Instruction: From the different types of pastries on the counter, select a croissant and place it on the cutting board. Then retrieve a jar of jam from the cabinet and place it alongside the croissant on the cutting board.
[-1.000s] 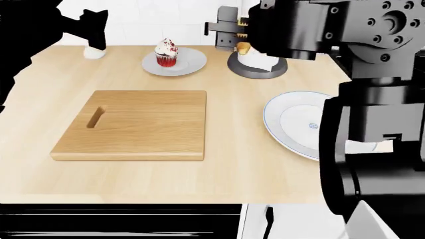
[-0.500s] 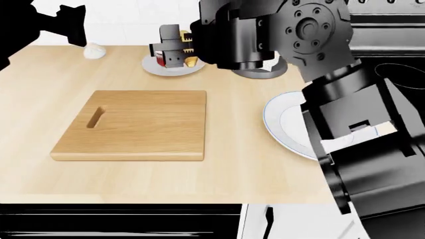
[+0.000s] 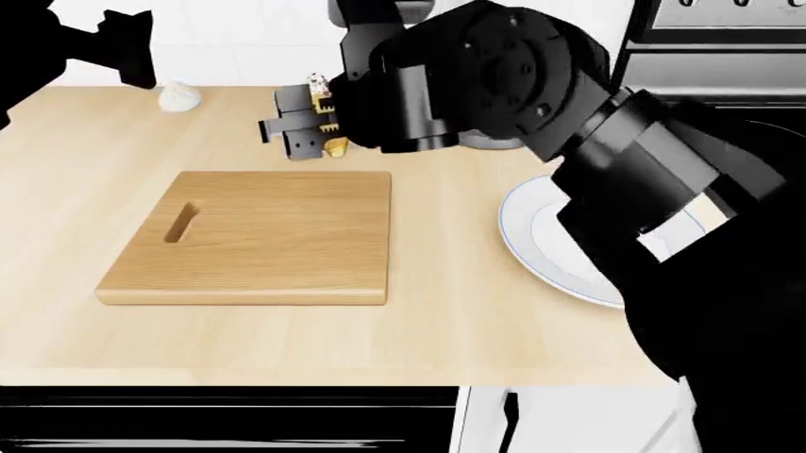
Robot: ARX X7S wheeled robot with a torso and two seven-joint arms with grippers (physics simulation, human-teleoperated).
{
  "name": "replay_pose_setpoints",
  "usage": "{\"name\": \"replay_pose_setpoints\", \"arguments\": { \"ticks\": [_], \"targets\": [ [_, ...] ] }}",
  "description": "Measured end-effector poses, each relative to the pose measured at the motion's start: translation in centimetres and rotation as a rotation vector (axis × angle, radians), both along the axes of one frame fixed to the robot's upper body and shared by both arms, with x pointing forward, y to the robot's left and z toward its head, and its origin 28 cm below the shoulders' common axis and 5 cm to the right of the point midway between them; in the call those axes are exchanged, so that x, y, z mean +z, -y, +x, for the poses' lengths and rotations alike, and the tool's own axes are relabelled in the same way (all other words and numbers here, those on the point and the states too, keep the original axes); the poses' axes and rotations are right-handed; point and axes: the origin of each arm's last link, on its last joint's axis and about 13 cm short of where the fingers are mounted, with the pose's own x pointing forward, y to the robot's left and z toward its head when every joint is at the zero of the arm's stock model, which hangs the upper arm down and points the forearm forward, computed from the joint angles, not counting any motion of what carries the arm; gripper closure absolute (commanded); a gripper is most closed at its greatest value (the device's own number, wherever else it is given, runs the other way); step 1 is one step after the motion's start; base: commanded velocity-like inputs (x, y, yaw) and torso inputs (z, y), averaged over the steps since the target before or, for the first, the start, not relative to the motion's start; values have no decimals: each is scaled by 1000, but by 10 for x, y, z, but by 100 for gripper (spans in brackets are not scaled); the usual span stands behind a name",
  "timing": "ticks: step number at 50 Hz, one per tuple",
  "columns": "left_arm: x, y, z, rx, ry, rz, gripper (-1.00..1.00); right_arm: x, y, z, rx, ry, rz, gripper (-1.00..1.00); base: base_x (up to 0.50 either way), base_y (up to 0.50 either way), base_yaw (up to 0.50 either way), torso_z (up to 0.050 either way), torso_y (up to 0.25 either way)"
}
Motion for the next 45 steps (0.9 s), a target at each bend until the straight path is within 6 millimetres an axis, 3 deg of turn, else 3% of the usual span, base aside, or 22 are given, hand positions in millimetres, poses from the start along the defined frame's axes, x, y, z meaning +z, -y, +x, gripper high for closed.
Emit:
{"name": "replay_pose_setpoints", "arguments": {
  "ticks": [45],
  "targets": [
    [-5, -1, 3, 7, -15, 5, -100, -37, 3, 5, 5, -140, -83, 100, 0, 0, 0, 0, 0]
  ]
}}
